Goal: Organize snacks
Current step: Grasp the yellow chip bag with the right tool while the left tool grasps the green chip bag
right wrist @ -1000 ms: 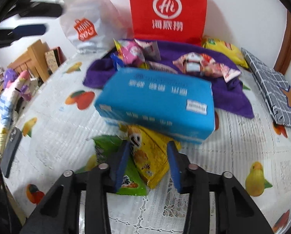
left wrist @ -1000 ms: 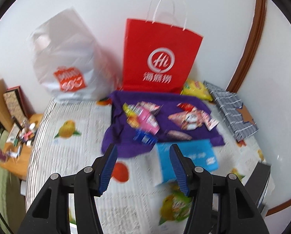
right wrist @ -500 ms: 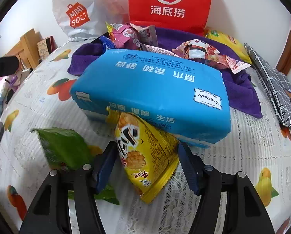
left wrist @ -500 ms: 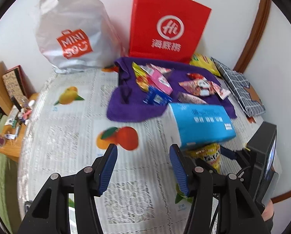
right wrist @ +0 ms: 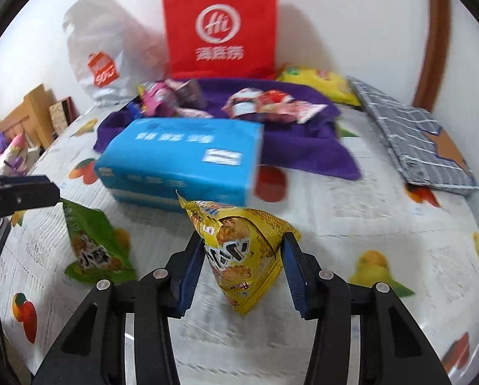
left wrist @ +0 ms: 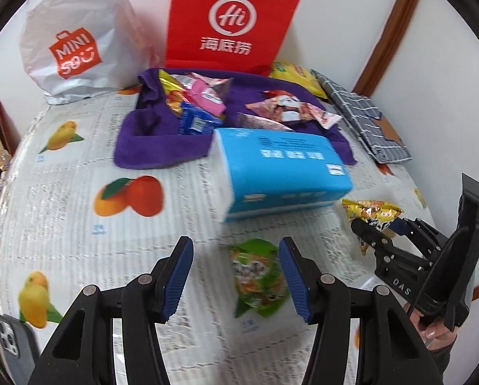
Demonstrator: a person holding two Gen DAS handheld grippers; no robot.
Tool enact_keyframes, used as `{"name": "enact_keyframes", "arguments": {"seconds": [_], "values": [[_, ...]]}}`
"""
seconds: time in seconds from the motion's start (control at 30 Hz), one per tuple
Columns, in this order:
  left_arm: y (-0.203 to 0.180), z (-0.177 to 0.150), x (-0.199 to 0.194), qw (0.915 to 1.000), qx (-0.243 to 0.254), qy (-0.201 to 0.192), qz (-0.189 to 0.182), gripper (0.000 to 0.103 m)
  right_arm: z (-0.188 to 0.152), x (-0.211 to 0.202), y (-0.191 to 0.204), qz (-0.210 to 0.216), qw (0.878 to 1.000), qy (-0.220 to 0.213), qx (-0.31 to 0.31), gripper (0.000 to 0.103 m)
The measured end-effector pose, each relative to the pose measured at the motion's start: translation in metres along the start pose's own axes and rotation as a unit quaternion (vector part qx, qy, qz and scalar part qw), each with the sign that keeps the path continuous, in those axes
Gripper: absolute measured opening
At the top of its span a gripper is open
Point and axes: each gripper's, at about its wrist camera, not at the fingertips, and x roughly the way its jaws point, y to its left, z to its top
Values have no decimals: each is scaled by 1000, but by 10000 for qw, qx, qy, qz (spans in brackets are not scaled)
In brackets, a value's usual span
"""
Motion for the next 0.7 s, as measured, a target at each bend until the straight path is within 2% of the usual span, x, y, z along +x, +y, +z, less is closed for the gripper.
{"name": "enact_keyframes", "arguments": {"seconds": [0.1,0.2,0.33,0.5,0.6,0.7], "values": [[-11,-3,1,9998,65,-5,-175,54,-3,-3,-13,-200,9997,5,119,48],[-20,-7,4,9996,161,18,-233,61,-6,-2,-23,-289,9992,38,273,48],[-30,-12,19,9994,308,162,-15,63,-8,0,-31,-319,9984,58,466,48],[-34,-17,47,9983,238,486,204,63,-11,2,-37,-374,9978,59,546,48],[-37,-20,59,9974,289,511,416,63,-12,3,-40,-413,9976,58,559,48],[-38,-22,66,9971,281,527,465,63,-13,2,-42,-371,9976,40,590,48]]}}
